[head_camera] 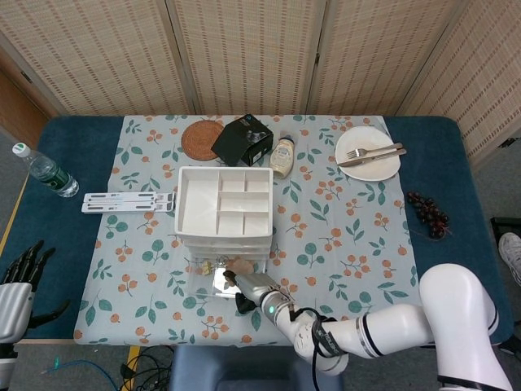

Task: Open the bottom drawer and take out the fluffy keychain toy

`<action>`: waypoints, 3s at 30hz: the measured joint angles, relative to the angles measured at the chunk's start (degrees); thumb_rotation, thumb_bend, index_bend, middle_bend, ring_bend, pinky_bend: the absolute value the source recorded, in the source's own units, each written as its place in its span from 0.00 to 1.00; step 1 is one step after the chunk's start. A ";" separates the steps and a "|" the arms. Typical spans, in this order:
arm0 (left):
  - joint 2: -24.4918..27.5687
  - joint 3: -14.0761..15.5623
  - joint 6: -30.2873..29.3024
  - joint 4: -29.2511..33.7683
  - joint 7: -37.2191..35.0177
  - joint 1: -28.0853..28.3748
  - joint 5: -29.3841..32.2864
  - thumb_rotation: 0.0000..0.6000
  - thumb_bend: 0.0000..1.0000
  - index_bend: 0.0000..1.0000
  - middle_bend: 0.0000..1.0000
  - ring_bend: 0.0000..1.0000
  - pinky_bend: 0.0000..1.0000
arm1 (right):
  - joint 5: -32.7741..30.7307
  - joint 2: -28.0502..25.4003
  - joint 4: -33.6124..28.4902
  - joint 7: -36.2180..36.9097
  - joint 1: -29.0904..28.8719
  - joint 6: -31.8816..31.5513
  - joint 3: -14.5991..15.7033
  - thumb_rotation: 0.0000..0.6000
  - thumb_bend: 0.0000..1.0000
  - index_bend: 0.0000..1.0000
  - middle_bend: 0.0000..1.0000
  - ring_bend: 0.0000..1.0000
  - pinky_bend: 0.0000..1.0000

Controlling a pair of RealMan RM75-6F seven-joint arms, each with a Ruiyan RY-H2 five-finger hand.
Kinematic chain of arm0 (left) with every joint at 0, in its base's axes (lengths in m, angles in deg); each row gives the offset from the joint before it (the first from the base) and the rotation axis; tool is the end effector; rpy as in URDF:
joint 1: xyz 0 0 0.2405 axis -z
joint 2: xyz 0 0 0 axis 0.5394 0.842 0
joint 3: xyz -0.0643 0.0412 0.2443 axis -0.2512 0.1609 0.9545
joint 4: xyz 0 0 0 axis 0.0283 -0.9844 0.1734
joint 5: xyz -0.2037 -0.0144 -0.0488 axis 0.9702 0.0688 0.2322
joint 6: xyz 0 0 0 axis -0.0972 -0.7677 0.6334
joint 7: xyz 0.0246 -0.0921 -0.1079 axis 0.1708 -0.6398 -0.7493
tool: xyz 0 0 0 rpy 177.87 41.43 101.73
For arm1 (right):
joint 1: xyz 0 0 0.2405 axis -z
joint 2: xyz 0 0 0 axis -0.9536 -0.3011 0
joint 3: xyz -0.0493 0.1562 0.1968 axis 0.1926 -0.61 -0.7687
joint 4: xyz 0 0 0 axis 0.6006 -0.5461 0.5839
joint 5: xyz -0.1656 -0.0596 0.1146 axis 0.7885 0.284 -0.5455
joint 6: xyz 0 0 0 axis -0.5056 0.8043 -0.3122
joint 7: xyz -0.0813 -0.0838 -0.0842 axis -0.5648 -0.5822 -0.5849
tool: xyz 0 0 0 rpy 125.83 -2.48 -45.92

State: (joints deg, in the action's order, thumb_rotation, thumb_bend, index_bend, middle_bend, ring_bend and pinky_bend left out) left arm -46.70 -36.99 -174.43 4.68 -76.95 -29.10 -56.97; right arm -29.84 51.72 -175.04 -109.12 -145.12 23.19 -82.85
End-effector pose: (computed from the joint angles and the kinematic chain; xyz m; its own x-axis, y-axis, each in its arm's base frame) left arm -0.3056 0.1684 0.1574 0.3468 -0.0029 0.9379 0.9378 -0.0128 -0.3468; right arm 0.0002 -0.2675 -0.0783 0.1747 -0.8440 0.5070 -0.9846 -0.1490 0.0913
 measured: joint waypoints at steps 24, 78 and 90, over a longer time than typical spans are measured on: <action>-0.35 -0.07 0.05 -1.30 -1.26 -0.27 0.12 1.00 0.19 0.09 0.00 0.03 0.12 | -1.17 -0.73 -0.14 -1.80 -2.86 -5.24 5.00 1.00 0.79 0.02 0.90 1.00 1.00; -0.93 0.18 -0.08 -3.69 -3.71 -1.39 0.51 1.00 0.19 0.09 0.00 0.03 0.12 | 17.97 13.78 10.25 -13.05 0.33 -19.59 5.51 1.00 0.41 0.17 0.93 1.00 1.00; -0.83 0.04 0.12 -3.37 -3.37 -1.35 0.75 1.00 0.19 0.09 0.00 0.03 0.12 | 17.89 15.26 12.41 -15.34 1.09 -17.99 4.15 1.00 0.42 0.21 0.93 1.00 1.00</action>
State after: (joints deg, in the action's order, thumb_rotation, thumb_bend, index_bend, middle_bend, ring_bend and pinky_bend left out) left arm -47.54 -36.95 -174.31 1.31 -80.33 -30.45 -56.22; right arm -11.95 66.98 -162.63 -124.46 -144.03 5.20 -78.70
